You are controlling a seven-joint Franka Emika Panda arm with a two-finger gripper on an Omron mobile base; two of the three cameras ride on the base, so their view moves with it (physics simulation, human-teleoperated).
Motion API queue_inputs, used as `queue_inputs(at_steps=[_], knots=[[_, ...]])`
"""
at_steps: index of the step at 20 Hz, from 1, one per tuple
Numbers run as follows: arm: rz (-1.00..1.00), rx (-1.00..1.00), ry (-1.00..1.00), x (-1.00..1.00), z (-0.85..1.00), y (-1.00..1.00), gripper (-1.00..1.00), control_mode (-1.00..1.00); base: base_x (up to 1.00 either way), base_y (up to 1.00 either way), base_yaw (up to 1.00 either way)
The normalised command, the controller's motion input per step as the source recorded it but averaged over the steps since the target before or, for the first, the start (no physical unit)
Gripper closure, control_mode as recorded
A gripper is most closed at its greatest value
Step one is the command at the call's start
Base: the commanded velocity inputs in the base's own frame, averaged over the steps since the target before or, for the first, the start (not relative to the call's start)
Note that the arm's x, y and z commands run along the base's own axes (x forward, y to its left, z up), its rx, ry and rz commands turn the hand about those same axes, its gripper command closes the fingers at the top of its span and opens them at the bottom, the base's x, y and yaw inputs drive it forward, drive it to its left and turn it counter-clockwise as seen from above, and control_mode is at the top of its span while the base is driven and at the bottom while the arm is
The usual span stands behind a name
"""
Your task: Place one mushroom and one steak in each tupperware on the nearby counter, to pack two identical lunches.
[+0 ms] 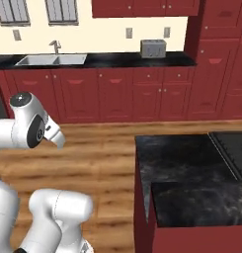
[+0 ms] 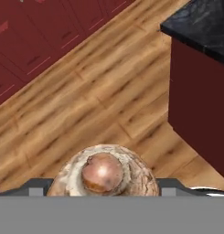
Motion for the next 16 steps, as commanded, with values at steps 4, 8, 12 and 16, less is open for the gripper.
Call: queue_inputs(at_steps=[4,8,12,16], knots=[[0.00,0.00,0.00,0.00,0.00,0.00,1.00,1.00,1.00,0.00,0.00],[0.00,0.00,0.00,0.00,0.00,0.00,1.00,1.00,1.00,0.00,0.00],[0.00,0.00,0.00,0.00,0.00,0.00,1.00,1.00,1.00,0.00,0.00],[0.00,0.00,0.00,0.00,0.00,0.00,1.00,1.00,1.00,0.00,0.00]])
